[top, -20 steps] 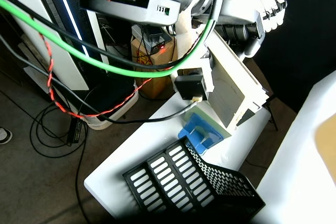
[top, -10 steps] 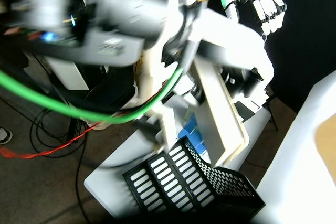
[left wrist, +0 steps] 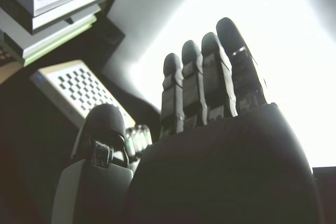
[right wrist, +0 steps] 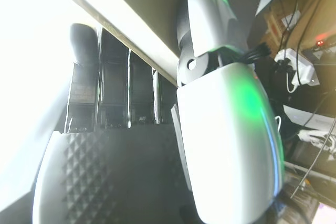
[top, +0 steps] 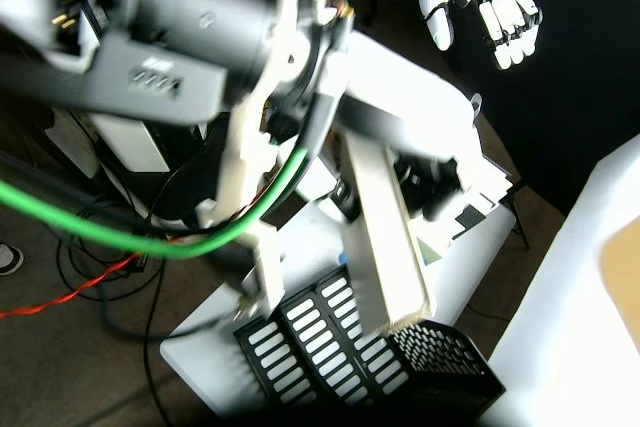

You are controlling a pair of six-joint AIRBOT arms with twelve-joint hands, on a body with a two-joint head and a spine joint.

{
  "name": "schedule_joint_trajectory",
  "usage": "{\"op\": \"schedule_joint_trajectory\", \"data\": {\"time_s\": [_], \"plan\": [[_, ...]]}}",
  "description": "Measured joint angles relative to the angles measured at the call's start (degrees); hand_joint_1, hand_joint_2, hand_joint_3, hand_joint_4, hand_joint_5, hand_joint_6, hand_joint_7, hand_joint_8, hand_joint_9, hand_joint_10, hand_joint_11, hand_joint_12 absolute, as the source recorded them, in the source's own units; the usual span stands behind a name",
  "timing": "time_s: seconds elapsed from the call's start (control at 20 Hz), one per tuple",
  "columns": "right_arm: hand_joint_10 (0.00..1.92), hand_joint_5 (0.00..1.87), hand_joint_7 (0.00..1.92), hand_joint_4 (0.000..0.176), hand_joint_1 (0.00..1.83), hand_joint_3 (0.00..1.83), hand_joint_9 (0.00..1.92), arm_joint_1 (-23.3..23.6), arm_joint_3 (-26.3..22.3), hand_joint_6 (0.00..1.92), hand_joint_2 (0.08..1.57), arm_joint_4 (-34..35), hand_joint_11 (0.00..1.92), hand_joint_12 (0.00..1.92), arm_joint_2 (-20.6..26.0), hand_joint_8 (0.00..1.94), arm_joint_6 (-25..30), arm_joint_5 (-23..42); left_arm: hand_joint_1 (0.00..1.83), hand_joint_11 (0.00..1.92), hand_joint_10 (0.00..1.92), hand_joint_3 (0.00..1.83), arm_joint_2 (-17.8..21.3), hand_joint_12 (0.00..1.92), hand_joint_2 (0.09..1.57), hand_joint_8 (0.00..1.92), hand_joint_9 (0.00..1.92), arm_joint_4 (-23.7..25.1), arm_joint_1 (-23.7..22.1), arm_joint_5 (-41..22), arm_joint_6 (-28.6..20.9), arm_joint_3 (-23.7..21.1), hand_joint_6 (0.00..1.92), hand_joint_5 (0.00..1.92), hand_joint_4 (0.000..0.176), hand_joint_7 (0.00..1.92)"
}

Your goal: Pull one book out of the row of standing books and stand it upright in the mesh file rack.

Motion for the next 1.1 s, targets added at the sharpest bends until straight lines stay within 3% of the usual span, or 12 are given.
{"op": "schedule_joint_trajectory", "data": {"time_s": [0.1,0.15,0.2,0.3,0.35,0.4,0.55,0.65,0.75,0.8,1.0,1.1], "plan": [[1.51,0.75,0.81,0.000,1.34,0.00,0.72,-1.0,1.4,1.28,1.21,-1.8,0.53,1.78,-2.1,1.32,0.9,-0.8,0.00,0.00,0.00,0.00,0.0,0.83,1.44,0.00,0.18,0.0,0.0,0.0,-0.2,0.0,0.00,0.28,0.012,0.25],[1.46,0.76,0.82,0.000,1.35,0.00,0.77,-2.1,2.4,1.22,1.20,-2.7,0.65,1.73,-4.0,1.31,1.0,-1.1,0.00,0.00,0.00,0.00,0.0,0.88,1.43,0.00,0.19,0.2,-0.1,0.0,-0.2,0.0,0.00,0.28,0.022,0.25],[1.58,0.83,0.85,0.000,1.25,0.00,0.83,-3.2,3.1,1.07,1.20,-3.0,0.78,1.85,-5.3,1.42,1.1,-1.2,0.00,0.00,0.00,0.00,-0.3,0.88,1.43,0.00,0.19,0.3,-0.1,-0.2,-0.4,0.1,0.00,0.28,0.022,0.26],[1.53,0.78,0.80,0.000,1.31,0.01,0.73,-4.5,4.6,1.27,1.21,-3.6,0.53,1.75,-7.8,1.29,1.6,-0.8,0.00,0.00,0.02,0.00,-1.0,0.94,1.44,0.01,0.23,0.2,-0.5,0.1,-0.6,0.3,0.01,0.30,0.000,0.28],[1.48,0.79,0.82,0.000,1.34,0.00,0.74,-5.1,5.8,1.29,1.20,-4.4,0.54,1.66,-9.4,1.20,1.6,-1.3,0.00,0.00,0.01,0.00,-1.0,0.94,1.42,0.00,0.22,0.5,-0.5,0.4,-0.9,0.3,0.00,0.29,0.018,0.27],[1.45,0.79,0.84,0.000,1.35,0.00,0.75,-5.4,6.6,1.30,1.19,-5.1,0.55,1.61,-10.3,1.16,1.6,-1.9,0.00,0.00,0.01,0.00,-1.2,0.94,1.42,0.00,0.22,1.0,-0.6,0.4,-1.1,0.8,0.00,0.29,0.018,0.27],[1.46,0.78,0.80,0.000,1.35,0.00,0.78,-6.3,9.8,1.29,1.20,-9.6,0.63,1.59,-13.0,1.20,3.1,-3.7,0.00,0.00,0.02,0.00,-1.7,1.00,1.44,0.00,0.25,1.0,-0.8,0.1,-1.4,1.1,0.00,0.31,0.001,0.30],[1.38,0.79,0.77,0.000,1.46,0.00,0.76,-7.2,11.5,1.24,1.20,-13.2,0.56,1.84,-14.8,1.21,5.2,-4.7,0.00,0.00,0.00,0.00,-2.1,0.87,1.44,0.00,0.22,1.9,-0.9,-0.1,-1.8,1.5,0.00,0.29,0.000,0.27],[1.30,0.83,0.81,0.000,1.47,0.00,0.82,-7.8,12.9,1.17,1.18,-15.3,0.59,1.81,-16.2,1.16,7.3,-5.2,0.00,0.00,0.01,0.00,-2.5,0.89,1.44,0.01,0.25,1.9,-1.1,-0.1,-2.3,1.6,0.00,0.29,0.000,0.29],[1.41,0.71,0.72,0.000,1.47,0.01,0.73,-8.1,13.7,1.29,1.22,-16.8,0.49,1.85,-17.0,1.26,8.8,-5.5,0.00,0.00,0.01,0.00,-2.5,0.93,1.45,0.01,0.26,2.2,-1.3,-0.2,-2.3,1.6,0.00,0.30,0.000,0.31],[1.29,0.83,0.89,0.000,1.48,0.00,0.86,-8.7,17.0,1.09,1.17,-19.9,0.57,1.80,-19.6,1.08,11.1,-7.3,0.00,0.00,0.01,0.00,-3.1,0.90,1.44,0.00,0.25,2.7,-1.5,-0.9,-2.8,2.2,0.00,0.30,0.000,0.30],[1.44,0.66,0.77,0.000,1.47,0.00,0.74,-9.6,18.8,1.26,1.23,-22.8,0.46,1.88,-20.9,1.22,14.3,-7.8,0.00,0.00,0.00,0.00,-3.4,0.87,1.42,0.00,0.22,2.7,-1.5,-1.3,-3.0,2.3,0.00,0.29,0.000,0.29]]}}
